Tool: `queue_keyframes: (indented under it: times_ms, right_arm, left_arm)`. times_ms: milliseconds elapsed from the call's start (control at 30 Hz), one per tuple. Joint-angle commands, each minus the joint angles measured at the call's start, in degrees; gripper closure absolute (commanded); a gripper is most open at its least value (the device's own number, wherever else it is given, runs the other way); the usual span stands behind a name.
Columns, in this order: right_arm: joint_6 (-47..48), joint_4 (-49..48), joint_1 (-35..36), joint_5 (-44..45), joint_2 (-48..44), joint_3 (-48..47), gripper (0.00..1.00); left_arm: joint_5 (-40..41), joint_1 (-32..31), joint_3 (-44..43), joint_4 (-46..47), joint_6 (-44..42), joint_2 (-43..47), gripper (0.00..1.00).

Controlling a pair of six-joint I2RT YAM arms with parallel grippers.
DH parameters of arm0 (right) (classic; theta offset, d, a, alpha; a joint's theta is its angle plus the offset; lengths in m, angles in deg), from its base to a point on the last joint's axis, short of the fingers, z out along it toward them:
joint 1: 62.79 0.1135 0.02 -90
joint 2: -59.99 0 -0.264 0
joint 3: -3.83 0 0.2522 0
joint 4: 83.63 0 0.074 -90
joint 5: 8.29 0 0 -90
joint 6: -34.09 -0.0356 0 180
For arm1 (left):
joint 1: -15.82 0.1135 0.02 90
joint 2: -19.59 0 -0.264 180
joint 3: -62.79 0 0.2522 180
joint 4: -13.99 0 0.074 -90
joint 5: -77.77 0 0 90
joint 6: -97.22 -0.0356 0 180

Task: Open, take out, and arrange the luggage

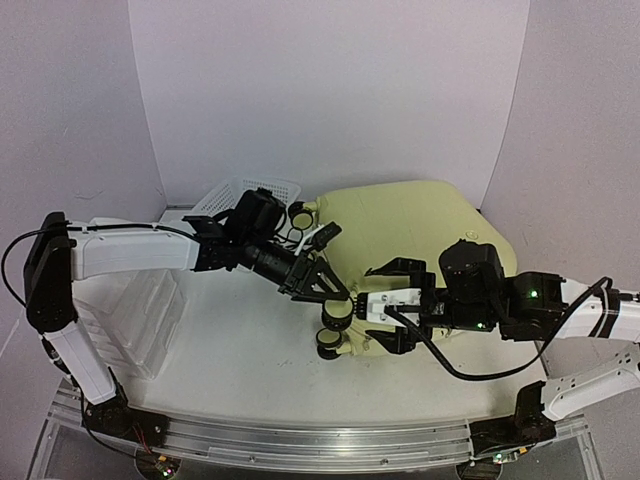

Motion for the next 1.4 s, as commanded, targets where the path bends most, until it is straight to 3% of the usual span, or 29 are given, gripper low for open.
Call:
queue_keyframes:
  times_ms: [0,67,167,233,400,567,833,1033,1167,1367]
  right_arm:
    - [-1.68,-0.97,0.07,-0.05,-0.11,0.29,0.06]
    - [-0.78,-0.75,0.08,-0.98,0.07,-0.01,0.11]
    - [0.75,0.08,0.07,-2.27,0.04,-0.58,0.15]
    - [1.74,0.68,0.07,-4.7,0.11,-0.72,0.16]
    - [5.11,-2.66,-0.03,-6.81,2.11,0.52,0.06]
    - [4.59,-7.5,-0.05,-6.1,6.86,0.05,0.06]
    - [5.64,-12.44,-0.03,-6.31,9.26,2.12,0.04]
    - [6.46,-25.42,-0.01,-0.67,10.72,5.73,0.02]
    - [6.38,-32.86,-0.03,2.17,12.27,6.62,0.12]
    - [5.77,-29.88,-0.05,0.61,12.91,4.17,0.37]
  left_arm:
    - [-1.2,-0.56,-0.9,-7.52,-0.83,-2.67,0.34]
    - [-2.73,-0.57,-1.35,-7.53,-0.39,-3.56,0.4]
    - [-4.32,-0.57,-1.15,-7.95,-0.47,-4.21,0.39]
    - [-5.81,-0.57,-1.12,-7.95,-0.11,-4.46,0.44]
    - [-7.57,-0.53,-1.85,-7.95,0.06,-4.01,0.55]
    - [-8.12,-0.39,-2.27,-7.95,0.15,-4.0,0.6]
    - [-15.93,0.28,-2.38,-7.8,-0.06,-5.06,0.54]
    - [-19.75,2.85,-3.36,-7.43,1.95,-2.91,0.57]
    - [-19.55,3.05,-2.79,-7.42,2.21,-2.89,0.57]
    - [-18.85,3.04,-1.58,-6.84,2.26,-2.3,0.56]
